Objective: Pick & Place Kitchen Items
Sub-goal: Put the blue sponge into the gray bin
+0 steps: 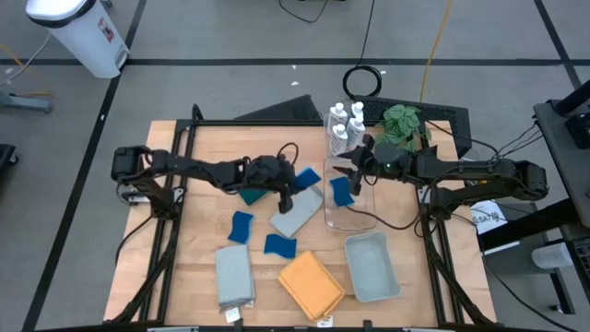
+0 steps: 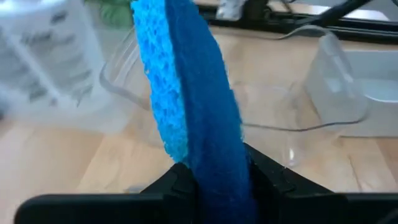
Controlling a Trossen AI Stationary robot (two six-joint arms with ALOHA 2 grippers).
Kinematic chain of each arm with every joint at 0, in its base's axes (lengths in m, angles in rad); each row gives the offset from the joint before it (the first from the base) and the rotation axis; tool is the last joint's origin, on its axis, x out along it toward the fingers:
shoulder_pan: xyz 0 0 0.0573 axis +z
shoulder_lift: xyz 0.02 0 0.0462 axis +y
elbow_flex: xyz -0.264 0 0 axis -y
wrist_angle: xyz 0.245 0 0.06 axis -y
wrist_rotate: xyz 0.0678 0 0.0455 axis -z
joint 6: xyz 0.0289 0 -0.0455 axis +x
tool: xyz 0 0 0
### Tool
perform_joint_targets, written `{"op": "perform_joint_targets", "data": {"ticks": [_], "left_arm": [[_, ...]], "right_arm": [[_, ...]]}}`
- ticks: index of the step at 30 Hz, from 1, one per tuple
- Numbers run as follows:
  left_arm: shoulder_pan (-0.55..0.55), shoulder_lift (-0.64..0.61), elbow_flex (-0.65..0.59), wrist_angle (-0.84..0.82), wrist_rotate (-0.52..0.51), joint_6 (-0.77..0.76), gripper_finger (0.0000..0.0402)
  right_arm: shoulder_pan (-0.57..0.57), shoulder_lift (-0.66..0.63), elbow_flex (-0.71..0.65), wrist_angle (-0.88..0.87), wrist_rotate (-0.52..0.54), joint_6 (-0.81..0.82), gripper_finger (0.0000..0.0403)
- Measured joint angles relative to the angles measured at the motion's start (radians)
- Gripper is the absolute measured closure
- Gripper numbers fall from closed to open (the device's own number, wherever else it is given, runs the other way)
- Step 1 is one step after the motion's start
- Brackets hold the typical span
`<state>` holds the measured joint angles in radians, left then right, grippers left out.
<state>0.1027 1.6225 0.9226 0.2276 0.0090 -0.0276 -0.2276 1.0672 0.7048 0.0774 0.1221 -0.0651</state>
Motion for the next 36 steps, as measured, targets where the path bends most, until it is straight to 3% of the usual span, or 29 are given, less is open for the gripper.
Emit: {"op": "perform_joint_targets", "data": {"ticks": [5, 8, 18, 24, 30, 36], "left_arm": [[-0.048, 0.0, 0.0, 0.033, -0.009, 0.087, 0.0309], [-0.065, -0.001, 0.001, 0.037, -0.01, 0.113, 0.0309], [-0.069, -0.001, 0.001, 0.039, -0.01, 0.119, 0.0309], [-0.069, -0.001, 0.001, 0.044, -0.011, 0.12, 0.0309], [-0.07, -0.001, 0.001, 0.047, -0.019, 0.12, 0.0309], [-0.07, -0.001, 0.002, 0.055, -0.019, 0.09, 0.0309]], "right_arm": [[0.007, 0.026, 0.0, 0.066, -0.268, 0.037, 0.0247], [0.029, 0.065, 0.0, 0.144, -0.351, 0.057, 0.0247], [0.086, 0.229, 0.001, 0.4, -0.362, 0.06, 0.0218], [0.085, 0.303, 0.017, 0.434, -0.362, 0.056, 0.021], [0.085, 0.324, 0.044, 0.43, -0.362, 0.054, 0.024], [0.085, 0.314, 0.052, 0.405, -0.362, 0.041, 0.031]]}}
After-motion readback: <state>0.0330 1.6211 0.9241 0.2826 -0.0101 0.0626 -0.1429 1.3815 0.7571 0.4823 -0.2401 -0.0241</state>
